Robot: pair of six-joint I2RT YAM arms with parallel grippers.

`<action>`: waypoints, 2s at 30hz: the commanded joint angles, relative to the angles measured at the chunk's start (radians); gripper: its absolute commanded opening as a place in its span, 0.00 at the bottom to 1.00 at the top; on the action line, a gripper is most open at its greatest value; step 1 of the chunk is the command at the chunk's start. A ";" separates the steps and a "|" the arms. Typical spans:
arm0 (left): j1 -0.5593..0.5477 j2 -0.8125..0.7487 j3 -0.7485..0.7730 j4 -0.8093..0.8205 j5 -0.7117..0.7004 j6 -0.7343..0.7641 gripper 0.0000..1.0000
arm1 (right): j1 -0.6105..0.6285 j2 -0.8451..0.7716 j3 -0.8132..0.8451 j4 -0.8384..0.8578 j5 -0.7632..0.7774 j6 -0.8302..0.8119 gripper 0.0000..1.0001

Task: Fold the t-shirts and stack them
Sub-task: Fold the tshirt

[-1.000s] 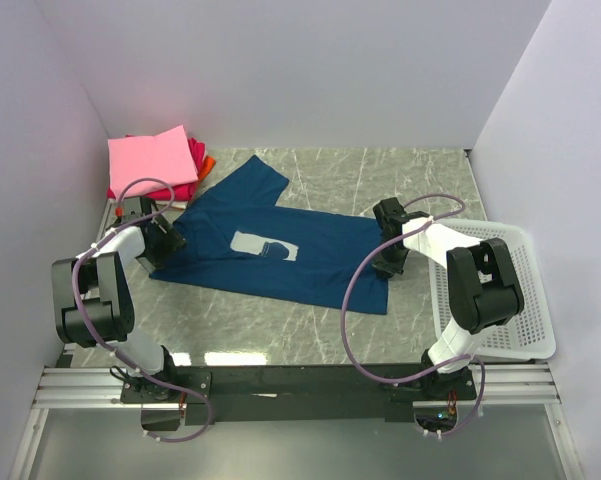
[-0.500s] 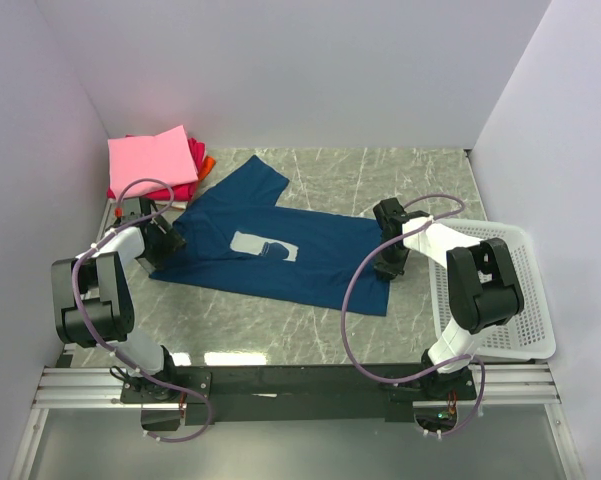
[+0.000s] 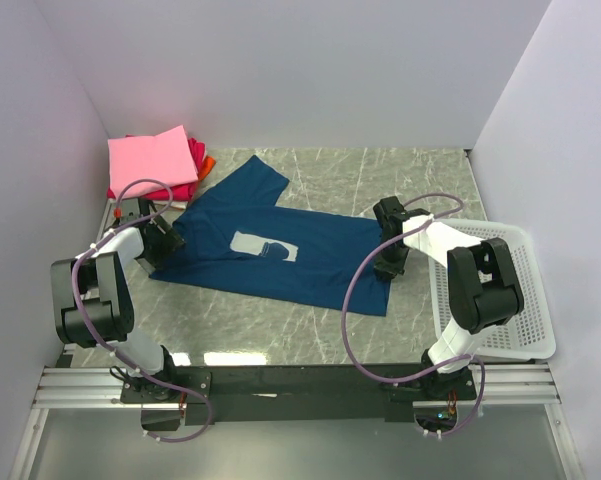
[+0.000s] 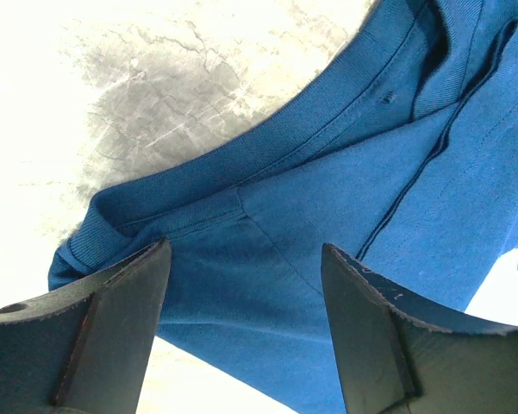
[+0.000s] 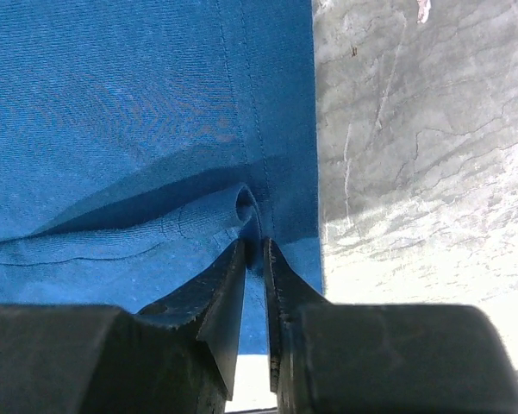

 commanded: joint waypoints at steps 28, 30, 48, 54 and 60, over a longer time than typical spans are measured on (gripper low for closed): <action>0.023 -0.002 -0.015 0.013 0.024 0.004 0.77 | -0.006 -0.045 0.003 -0.105 0.096 0.020 0.00; 0.025 -0.002 -0.015 0.014 0.029 0.006 0.77 | -0.006 -0.030 0.007 -0.108 0.107 0.020 0.00; 0.007 -0.133 0.072 0.004 0.080 -0.007 0.77 | 0.089 -0.078 0.205 -0.110 0.035 -0.057 0.41; -0.067 -0.148 0.069 -0.004 0.067 0.000 0.72 | 0.123 -0.052 0.113 0.055 -0.126 -0.034 0.40; -0.174 -0.082 0.047 0.013 0.063 -0.020 0.70 | 0.141 -0.001 0.018 0.137 -0.198 -0.034 0.36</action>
